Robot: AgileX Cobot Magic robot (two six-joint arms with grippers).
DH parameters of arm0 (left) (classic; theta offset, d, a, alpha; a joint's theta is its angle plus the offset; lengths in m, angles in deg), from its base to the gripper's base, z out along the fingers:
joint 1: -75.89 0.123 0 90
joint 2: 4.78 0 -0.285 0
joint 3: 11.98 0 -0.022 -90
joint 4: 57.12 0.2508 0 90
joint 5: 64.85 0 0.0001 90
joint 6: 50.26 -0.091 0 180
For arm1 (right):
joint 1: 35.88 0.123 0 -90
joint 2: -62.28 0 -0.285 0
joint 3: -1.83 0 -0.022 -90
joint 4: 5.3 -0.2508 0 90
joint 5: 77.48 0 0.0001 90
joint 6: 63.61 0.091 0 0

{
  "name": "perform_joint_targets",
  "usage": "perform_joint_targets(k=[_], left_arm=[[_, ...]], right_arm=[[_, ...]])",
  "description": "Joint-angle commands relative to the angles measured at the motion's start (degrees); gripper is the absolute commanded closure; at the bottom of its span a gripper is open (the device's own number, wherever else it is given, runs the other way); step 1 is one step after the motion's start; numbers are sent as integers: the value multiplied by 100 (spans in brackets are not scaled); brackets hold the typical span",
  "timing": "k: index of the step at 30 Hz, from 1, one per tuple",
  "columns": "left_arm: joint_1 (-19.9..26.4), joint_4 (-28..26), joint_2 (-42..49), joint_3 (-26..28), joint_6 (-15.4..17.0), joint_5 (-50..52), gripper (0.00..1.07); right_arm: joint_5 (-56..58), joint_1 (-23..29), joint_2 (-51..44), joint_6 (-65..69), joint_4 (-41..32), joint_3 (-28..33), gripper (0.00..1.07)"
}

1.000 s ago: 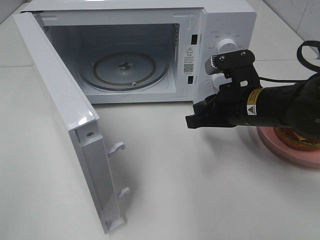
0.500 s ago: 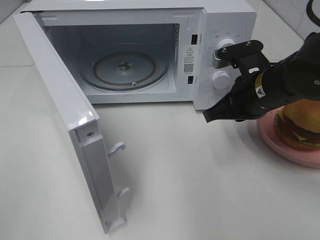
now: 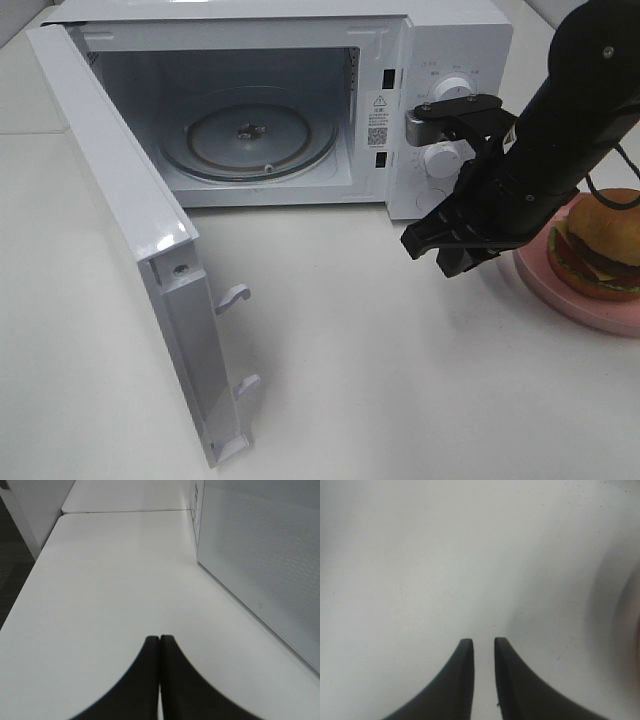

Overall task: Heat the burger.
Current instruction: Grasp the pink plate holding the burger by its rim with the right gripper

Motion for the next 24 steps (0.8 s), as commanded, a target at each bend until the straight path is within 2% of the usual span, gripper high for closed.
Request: perform_joint_targets(k=[1,2,3,4,5,6,8,14,20,22,24], left_arm=[[23,-17,115,-23,29,52,107],[23,-17,115,-23,29,52,107],[23,-17,115,-23,29,52,107],[23,-17,115,-23,29,52,107],[23,-17,115,-23,29,52,107],[23,-17,115,-23,29,52,107],[23,-17,115,-23,29,52,107],[23,-17,115,-23,29,52,107],[23,-17,115,-23,29,52,107],[23,-17,115,-23,29,52,107],[23,-17,115,-23,29,52,107]], right_arm=[[86,23,-40,-120,-74,-46,81],[86,23,-40,-120,-69,-46,71],[74,23,-40,-120,-69,-46,66],[74,23,-40,-120,-69,-46,66],[63,23,-40,-120,-69,-46,56],[63,23,-40,-120,-69,-46,56],[34,23,-40,-109,-63,-46,37],[34,23,-40,-63,97,-46,31],[80,23,-40,481,837,-46,32],[97,23,-40,900,1341,-46,34],[97,23,-40,968,1444,-46,34]])
